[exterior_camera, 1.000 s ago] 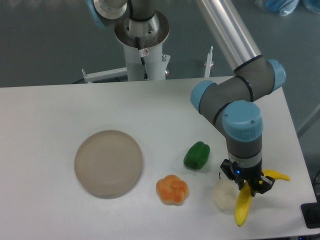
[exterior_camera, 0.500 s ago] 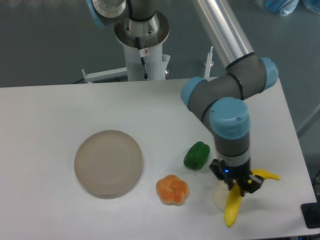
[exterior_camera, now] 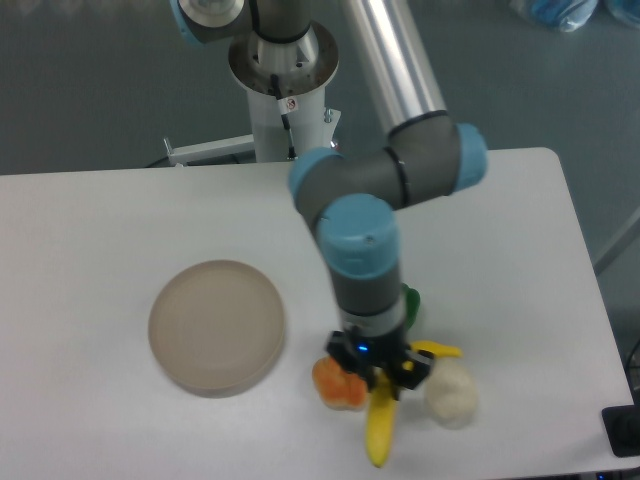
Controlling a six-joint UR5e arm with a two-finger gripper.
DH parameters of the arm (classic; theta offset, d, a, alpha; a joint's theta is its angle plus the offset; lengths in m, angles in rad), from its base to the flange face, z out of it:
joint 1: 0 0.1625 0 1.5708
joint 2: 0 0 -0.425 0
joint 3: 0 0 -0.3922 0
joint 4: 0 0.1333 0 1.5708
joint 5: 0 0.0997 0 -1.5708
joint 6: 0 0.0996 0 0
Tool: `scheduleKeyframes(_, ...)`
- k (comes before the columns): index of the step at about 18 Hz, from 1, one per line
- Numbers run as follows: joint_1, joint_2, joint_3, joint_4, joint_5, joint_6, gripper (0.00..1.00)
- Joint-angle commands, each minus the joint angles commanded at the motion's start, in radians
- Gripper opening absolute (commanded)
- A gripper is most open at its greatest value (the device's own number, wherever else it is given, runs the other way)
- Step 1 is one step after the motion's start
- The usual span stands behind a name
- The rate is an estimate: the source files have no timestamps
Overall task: Place bananas on a plate
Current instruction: 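Carry the held banana over the peppers toward the beige plate, then lower the banana onto the plate and open the gripper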
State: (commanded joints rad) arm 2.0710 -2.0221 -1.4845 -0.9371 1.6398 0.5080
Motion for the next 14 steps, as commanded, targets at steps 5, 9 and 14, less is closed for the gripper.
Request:
scheduleKeyframes(5, -0.084, 0.103, -0.166, -0.066, -0.067, -0.089, 0.29)
scheduleKeyframes(9, -0.158, 0.117, -0.224, -0.057, -0.060, -0.111, 0.29)
scheduleKeyframes(14, -0.218, 0.057, -0.226, 0.007, -0.054, -0.157, 0.29)
